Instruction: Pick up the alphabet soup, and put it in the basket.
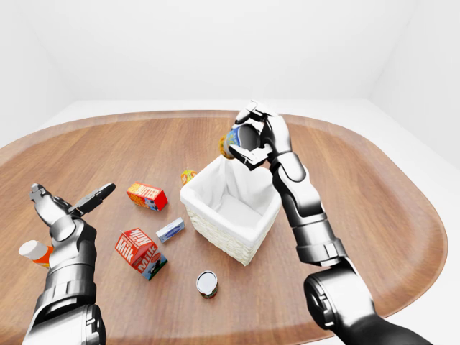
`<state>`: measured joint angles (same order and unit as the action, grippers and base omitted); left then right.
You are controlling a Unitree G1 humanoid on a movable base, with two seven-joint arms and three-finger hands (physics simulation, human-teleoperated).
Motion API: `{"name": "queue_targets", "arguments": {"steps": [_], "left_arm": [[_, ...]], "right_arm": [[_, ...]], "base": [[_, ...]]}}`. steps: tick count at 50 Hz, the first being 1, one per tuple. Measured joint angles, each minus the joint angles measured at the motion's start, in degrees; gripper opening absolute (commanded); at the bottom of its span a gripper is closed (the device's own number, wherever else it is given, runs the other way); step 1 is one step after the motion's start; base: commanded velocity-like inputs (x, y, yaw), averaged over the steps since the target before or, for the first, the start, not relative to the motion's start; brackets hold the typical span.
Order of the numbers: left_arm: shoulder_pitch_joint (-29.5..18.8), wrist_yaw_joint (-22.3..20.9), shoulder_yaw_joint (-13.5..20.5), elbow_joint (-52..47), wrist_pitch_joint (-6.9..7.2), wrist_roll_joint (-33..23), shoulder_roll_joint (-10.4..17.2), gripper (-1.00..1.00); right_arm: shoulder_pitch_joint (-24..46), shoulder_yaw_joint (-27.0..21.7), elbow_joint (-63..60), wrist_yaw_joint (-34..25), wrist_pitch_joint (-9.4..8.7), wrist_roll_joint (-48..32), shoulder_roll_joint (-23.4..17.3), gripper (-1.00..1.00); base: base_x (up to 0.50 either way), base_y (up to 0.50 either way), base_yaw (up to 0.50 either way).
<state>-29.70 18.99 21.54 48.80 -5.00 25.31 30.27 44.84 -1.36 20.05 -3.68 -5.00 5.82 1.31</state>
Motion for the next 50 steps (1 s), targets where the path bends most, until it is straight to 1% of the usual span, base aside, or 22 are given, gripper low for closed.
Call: {"name": "queue_targets", "arguments": {"steps": [9, 26, 39, 50], "left_arm": [[0.12, 0.05, 0.05, -0.21, 0.0, 0.03, 0.02, 1.0], [0.38, 0.15, 0.13, -0.79, 0.0, -0.1, -0.04, 1.0], [0.11, 0.08, 0.02, -0.17, 0.0, -0.15, -0.06, 1.0], [0.11, 0.1, 0.05, -0.21, 0.0, -0.13, 0.0, 1.0]], "right_arm": [[0.33, 0.15, 3.0, 0.49, 0.0, 0.12, 0.79, -1.0], [-2.56, 1.0, 10.99, 0.03, 0.0, -0.56, 1.19, -1.0], [-4.78, 1.2, 12.06, 0.79, 0.0, -0.93, 1.6, -1.0], [-3.95, 0.93, 15.03, 1.74, 0.0, -1.18, 1.93, -1.0]], "base": [[0.0, 0.0, 0.0], [0.0, 0.0, 0.0], [0.0, 0.0, 0.0], [0.0, 0.0, 0.0]]}}
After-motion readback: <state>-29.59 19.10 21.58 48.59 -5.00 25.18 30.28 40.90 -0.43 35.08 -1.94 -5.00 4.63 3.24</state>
